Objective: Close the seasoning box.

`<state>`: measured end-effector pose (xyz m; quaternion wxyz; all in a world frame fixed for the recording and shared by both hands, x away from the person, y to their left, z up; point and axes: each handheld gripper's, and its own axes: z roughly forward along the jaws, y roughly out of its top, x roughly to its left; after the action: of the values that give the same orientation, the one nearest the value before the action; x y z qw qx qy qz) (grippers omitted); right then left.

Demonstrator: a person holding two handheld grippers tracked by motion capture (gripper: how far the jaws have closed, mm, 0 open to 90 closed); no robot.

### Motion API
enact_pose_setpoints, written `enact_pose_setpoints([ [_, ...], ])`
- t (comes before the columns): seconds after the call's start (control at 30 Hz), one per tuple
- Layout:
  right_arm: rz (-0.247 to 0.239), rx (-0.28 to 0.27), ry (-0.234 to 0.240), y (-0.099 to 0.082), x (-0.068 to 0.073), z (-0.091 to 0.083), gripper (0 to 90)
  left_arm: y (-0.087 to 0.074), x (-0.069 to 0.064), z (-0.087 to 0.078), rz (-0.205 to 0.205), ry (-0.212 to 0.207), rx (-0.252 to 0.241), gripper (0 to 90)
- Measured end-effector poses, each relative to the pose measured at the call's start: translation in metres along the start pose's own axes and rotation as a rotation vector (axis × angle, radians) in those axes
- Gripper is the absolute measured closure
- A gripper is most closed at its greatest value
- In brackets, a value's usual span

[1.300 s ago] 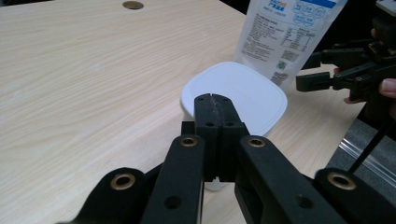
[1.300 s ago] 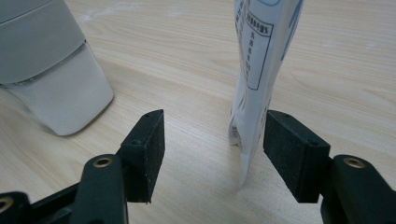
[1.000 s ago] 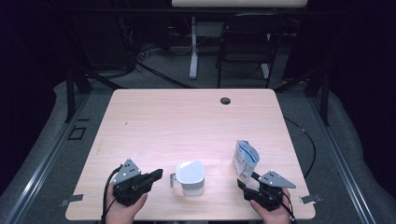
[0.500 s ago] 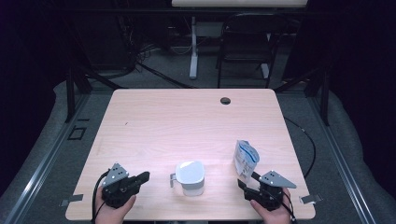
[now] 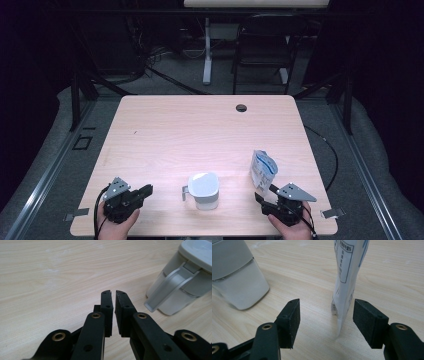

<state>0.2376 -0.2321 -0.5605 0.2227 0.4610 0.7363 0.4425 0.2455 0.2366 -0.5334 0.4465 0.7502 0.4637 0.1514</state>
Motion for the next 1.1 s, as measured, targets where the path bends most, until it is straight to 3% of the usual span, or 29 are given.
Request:
enact_pose_setpoints([
  [0.27, -0.023, 0.017, -0.004, -0.002, 0.003, 0.002, 38.6, -0.008, 0.009, 0.003, -0.021, 0.032, 0.003, 79.9],
  [0.53, -0.044, 0.025, -0.007, -0.003, 0.008, 0.005, 38.6, -0.015, 0.02, 0.0, -0.046, 0.107, -0.009, 61.2],
  [0.67, -0.049, 0.033, -0.014, -0.003, 0.01, 0.006, 38.6, -0.017, 0.023, -0.002, -0.067, 0.119, -0.012, 53.5],
  [1.1, -0.071, 0.048, -0.024, -0.004, 0.01, 0.008, 38.6, -0.023, 0.031, 0.001, -0.099, 0.157, 0.009, 43.2],
])
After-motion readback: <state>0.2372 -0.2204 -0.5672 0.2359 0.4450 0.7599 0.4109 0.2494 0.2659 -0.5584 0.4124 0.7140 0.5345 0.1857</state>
